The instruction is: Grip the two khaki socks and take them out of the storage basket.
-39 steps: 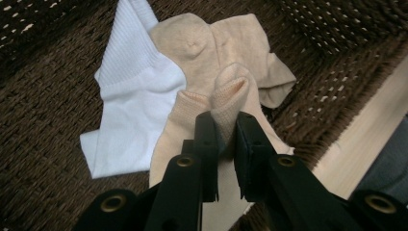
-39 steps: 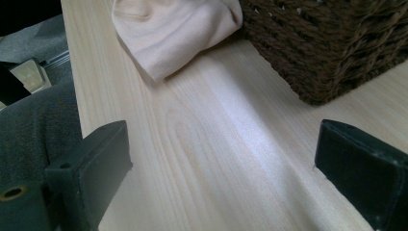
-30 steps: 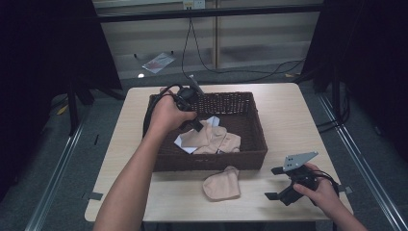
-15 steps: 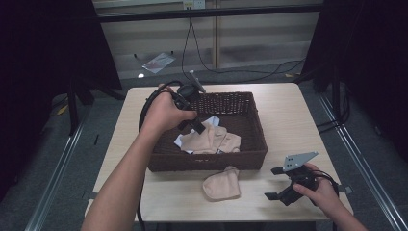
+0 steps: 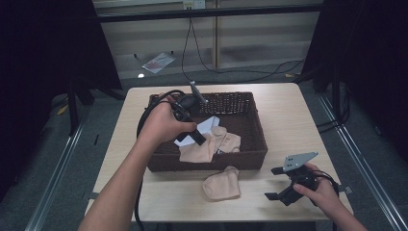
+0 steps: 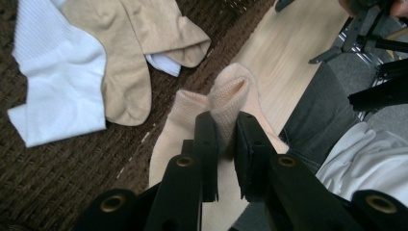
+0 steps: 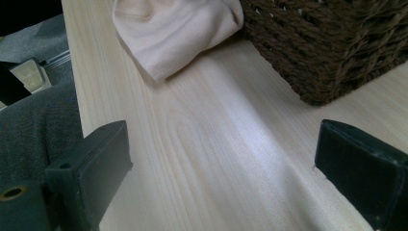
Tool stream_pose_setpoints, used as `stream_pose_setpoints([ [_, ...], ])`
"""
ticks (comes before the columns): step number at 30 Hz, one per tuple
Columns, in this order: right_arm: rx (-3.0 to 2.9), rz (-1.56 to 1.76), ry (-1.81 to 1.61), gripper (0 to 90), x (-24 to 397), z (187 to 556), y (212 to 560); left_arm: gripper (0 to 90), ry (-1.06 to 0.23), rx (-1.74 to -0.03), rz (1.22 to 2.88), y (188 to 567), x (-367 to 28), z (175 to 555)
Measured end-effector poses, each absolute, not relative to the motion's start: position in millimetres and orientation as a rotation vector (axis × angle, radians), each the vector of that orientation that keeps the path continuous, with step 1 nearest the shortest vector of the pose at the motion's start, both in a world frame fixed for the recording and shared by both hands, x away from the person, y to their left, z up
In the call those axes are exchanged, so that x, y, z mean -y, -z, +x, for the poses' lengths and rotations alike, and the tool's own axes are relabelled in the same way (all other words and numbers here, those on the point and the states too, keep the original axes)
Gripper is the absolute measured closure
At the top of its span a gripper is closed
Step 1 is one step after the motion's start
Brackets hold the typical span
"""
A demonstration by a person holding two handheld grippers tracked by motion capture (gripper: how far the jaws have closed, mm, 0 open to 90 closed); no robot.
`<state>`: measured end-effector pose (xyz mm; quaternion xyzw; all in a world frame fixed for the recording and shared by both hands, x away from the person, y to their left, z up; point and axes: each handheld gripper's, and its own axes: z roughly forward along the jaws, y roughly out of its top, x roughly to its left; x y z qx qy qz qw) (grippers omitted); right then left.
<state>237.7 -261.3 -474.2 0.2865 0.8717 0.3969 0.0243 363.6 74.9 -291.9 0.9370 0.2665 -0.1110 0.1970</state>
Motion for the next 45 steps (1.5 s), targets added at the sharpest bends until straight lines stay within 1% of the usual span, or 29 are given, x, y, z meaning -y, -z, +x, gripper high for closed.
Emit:
stream_pose_setpoints([
  [7, -2.697, 0.896, -1.225, 5.1, 261, 238, 474, 80.2, 0.291, -0.726, 2.628, 306, -76, 353],
  [9, -2.698, 0.894, -1.228, 5.1, 261, 237, 474, 80.1, 0.307, -0.72, 2.634, 312, -77, 351],
  [13, -2.698, 0.896, -1.225, 5.1, 261, 238, 474, 80.1, 0.278, -0.723, 2.65, 324, -77, 347],
  [15, -2.696, 0.893, -1.223, 5.1, 261, 237, 474, 80.1, 0.3, -0.717, 2.64, 330, -76, 343],
  [20, -2.699, 0.895, -1.222, 5.1, 261, 238, 474, 80.1, 0.286, -0.702, 2.647, 344, -76, 337],
  [24, -2.701, 0.89, -1.225, 5.1, 260, 238, 475, 79.7, 0.303, -0.692, 2.635, 357, -75, 333],
  [26, -2.702, 0.891, -1.225, 5.1, 260, 238, 475, 78.3, 0.301, -0.682, 2.625, 363, -75, 332],
  [27, -2.701, 0.889, -1.225, 5.1, 260, 238, 475, 74.4, 0.292, -0.679, 2.634, 366, -74, 331],
  [30, -2.698, 0.893, -1.23, 5.1, 260, 237, 475, 49.1, 0.263, -0.694, 2.657, 372, -73, 324],
  [34, -2.704, 0.897, -1.227, 5.1, 261, 237, 476, 30.5, 0.231, -0.7, 2.644, 377, -78, 317],
  [36, -2.703, 0.895, -1.221, 5.1, 261, 237, 475, 24.0, 0.208, -0.713, 2.629, 382, -83, 315],
  [38, -2.703, 0.894, -1.22, 5.1, 260, 237, 476, 19.6, 0.192, -0.706, 2.618, 386, -88, 312],
  [43, -2.703, 0.897, -1.217, 5.1, 260, 237, 476, 13.2, 0.165, -0.669, 2.618, 392, -97, 306],
  [45, -2.704, 0.898, -1.222, 5.1, 259, 237, 476, 12.5, 0.163, -0.665, 2.6, 395, -100, 303],
])
